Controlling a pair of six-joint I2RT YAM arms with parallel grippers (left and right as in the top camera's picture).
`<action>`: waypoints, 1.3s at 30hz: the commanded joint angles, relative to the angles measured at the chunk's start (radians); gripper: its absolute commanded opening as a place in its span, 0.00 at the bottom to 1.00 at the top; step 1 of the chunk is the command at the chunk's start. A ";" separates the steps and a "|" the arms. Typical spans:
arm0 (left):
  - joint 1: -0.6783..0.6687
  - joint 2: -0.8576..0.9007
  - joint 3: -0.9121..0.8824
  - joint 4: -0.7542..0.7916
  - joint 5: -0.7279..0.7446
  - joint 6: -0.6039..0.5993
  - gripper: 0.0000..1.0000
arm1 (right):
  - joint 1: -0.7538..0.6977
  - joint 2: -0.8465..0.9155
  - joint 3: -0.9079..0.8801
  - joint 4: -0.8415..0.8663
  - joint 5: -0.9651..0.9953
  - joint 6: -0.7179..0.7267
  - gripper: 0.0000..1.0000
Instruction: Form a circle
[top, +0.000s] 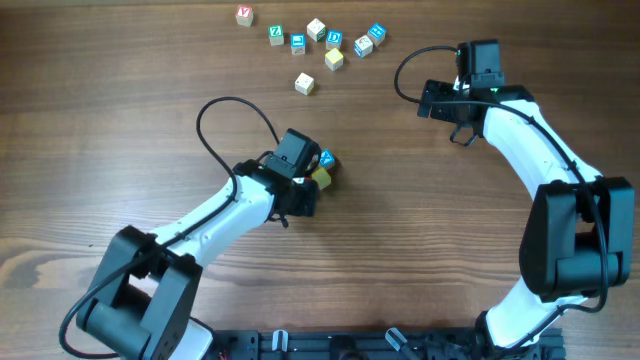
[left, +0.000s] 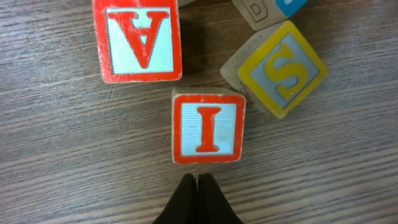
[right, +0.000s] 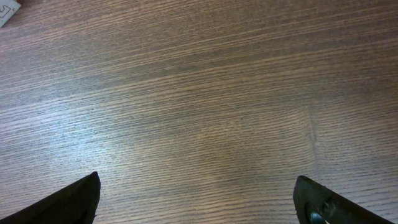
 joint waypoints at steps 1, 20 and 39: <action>-0.003 0.046 -0.007 0.011 0.015 -0.010 0.04 | 0.002 -0.022 0.015 0.000 0.011 0.005 1.00; -0.003 0.046 -0.007 0.079 0.015 -0.010 0.04 | 0.002 -0.022 0.015 0.000 0.011 0.005 1.00; 0.286 -0.202 0.148 0.006 -0.161 -0.175 0.04 | 0.002 -0.022 0.015 0.000 0.011 0.005 1.00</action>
